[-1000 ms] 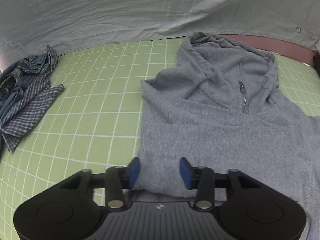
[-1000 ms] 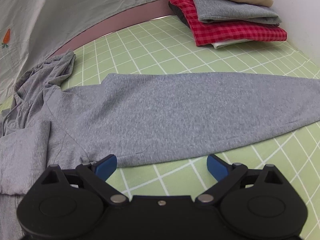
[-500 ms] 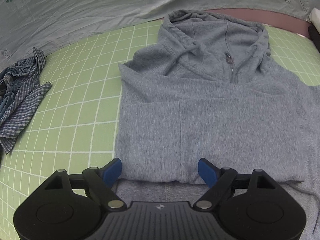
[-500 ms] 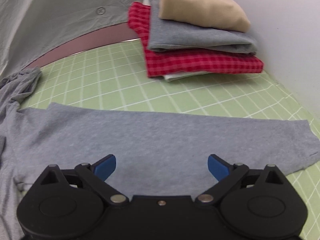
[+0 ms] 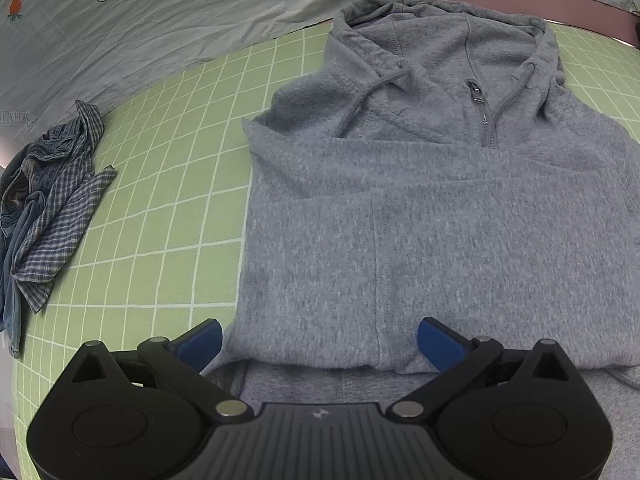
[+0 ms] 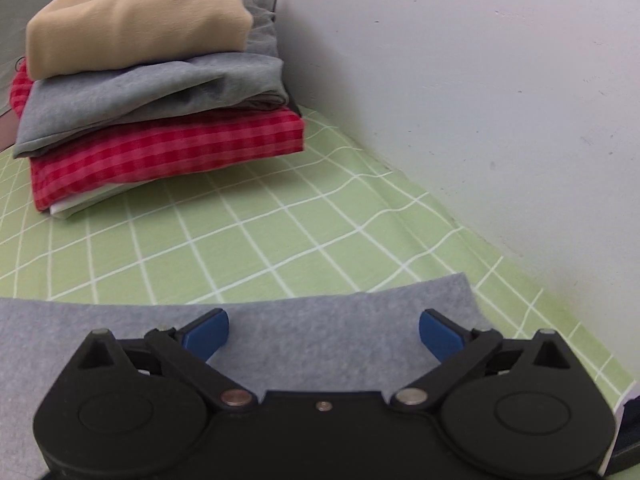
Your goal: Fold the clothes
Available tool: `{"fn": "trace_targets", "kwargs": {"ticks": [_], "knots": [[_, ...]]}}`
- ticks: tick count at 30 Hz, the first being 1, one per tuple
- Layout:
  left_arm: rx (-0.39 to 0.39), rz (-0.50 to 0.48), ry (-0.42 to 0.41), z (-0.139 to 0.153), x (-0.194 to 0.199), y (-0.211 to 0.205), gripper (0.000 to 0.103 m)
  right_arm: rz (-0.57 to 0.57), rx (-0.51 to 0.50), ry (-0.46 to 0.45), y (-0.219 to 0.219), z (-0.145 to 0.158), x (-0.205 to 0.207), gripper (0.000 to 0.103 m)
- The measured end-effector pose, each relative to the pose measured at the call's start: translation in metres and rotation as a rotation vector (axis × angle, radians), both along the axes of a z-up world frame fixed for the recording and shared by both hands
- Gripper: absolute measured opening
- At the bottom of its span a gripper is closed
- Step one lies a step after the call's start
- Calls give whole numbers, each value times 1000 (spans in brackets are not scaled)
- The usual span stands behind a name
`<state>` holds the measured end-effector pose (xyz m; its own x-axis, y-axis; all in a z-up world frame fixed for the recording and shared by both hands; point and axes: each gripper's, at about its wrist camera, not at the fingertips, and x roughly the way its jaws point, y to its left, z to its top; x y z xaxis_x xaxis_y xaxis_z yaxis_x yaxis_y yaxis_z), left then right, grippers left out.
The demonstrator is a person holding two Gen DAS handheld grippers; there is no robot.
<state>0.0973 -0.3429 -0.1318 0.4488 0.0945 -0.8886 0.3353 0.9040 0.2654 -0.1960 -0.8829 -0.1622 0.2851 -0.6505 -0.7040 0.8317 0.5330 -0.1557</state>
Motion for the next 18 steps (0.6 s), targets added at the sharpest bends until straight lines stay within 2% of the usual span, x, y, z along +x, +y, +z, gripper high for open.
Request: {"fn": "trace_targets", "kwargs": {"ticks": [5, 8, 18], "knots": [[8, 13, -10, 0, -2, -1, 103, -34, -3, 1, -29, -2, -17, 103], [11, 19, -12, 0, -3, -2, 103, -53, 33, -36, -38, -2, -30, 103], [12, 45, -16, 0, -4, -2, 103, -56, 112, -129, -43, -9, -48, 103]]}}
